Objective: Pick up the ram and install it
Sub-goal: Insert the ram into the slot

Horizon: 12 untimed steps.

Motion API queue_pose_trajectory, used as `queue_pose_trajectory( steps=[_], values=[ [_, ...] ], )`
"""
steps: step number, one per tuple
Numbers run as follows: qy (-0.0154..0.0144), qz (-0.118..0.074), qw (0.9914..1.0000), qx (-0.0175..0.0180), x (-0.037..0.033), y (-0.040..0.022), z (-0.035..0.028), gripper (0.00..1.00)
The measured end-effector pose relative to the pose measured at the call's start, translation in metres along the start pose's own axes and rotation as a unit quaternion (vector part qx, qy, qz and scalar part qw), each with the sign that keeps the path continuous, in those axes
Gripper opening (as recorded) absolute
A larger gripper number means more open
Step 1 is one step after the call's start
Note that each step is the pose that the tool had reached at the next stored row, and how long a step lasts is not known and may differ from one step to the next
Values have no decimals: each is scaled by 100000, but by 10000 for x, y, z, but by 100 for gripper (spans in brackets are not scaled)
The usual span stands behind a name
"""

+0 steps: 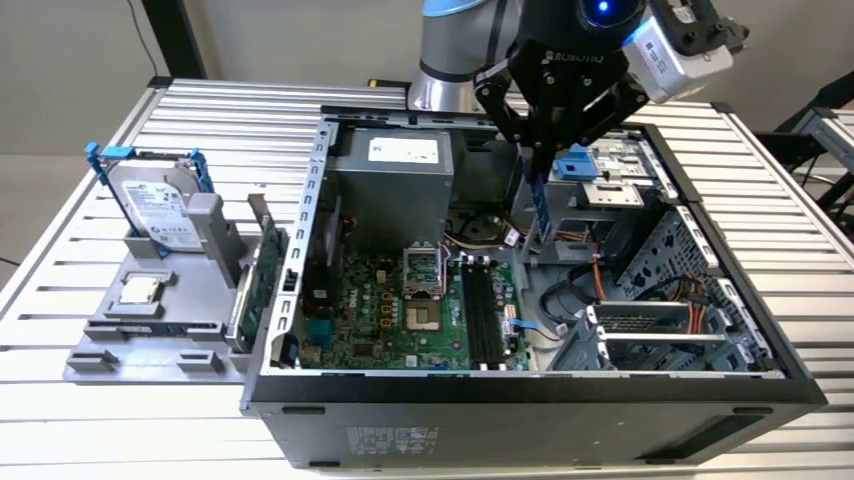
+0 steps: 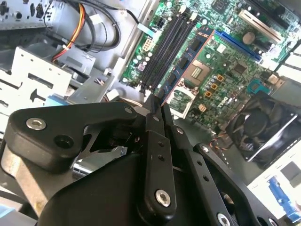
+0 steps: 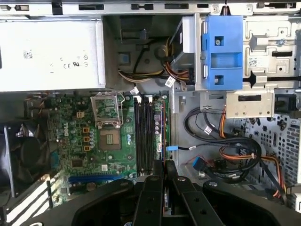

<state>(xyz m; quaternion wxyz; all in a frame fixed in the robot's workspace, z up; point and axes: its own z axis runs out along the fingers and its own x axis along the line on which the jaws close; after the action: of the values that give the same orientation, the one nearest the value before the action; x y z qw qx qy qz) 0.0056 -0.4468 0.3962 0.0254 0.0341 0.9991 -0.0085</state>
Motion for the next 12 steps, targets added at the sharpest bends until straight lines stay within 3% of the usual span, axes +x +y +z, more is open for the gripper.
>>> queue_pose_trajectory(
  steps=[4, 12],
  values=[
    [10, 87, 100000, -5, -16, 2, 21, 0],
    [309, 28, 100000, 44, -138, 13, 167, 0]
  ],
)
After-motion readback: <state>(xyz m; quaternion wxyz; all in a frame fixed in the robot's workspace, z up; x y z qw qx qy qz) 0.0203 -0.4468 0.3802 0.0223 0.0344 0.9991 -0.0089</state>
